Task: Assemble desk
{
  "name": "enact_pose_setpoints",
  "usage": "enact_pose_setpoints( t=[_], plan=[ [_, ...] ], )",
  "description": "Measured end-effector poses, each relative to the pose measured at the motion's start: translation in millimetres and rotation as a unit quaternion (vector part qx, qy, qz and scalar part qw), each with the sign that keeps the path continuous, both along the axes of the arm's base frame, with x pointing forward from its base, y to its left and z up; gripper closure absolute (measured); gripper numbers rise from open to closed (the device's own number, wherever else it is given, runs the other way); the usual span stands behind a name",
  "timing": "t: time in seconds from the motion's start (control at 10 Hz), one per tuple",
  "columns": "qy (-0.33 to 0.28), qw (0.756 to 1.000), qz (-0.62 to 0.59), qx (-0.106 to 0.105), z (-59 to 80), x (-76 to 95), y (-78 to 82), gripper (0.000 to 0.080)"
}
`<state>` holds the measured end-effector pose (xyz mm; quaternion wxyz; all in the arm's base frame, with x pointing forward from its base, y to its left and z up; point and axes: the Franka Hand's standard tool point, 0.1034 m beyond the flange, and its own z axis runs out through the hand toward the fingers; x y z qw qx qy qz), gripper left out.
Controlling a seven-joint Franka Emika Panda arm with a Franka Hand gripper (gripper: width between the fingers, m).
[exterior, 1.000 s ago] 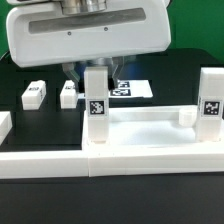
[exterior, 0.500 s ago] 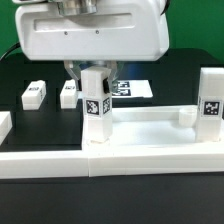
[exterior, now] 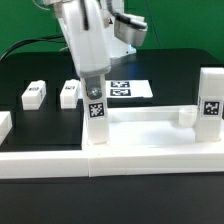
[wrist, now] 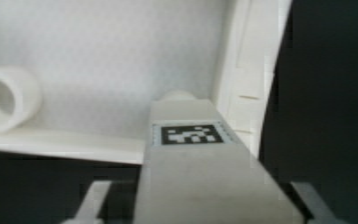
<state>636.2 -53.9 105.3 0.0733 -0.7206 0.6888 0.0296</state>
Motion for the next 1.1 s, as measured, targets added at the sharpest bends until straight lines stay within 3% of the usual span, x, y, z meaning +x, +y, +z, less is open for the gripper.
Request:
enact_pose_setpoints(
  t=[0.2,0.4,0.8,0.9,1.0,1.1],
  plan=[
    [-0.01,0.998,0.058,-0.004,0.0,0.4,-0.6,0.0497],
    [-0.041,0.967,0.25,-0.015,0.6,1.8,-0.2,0.0189],
    [-0.069,0.917,0.392,-0.034,-1.6,-1.7,2.4,0.0152],
    [-0.076,0.89,0.447,-0.039,-1.7,-1.9,2.2,0.0151],
    [-0.081,0.83,0.549,-0.055,-1.4,-1.7,1.1,0.0151],
    [-0.085,0.776,0.622,-0.058,-0.9,-2.1,0.4,0.0151]
  ],
)
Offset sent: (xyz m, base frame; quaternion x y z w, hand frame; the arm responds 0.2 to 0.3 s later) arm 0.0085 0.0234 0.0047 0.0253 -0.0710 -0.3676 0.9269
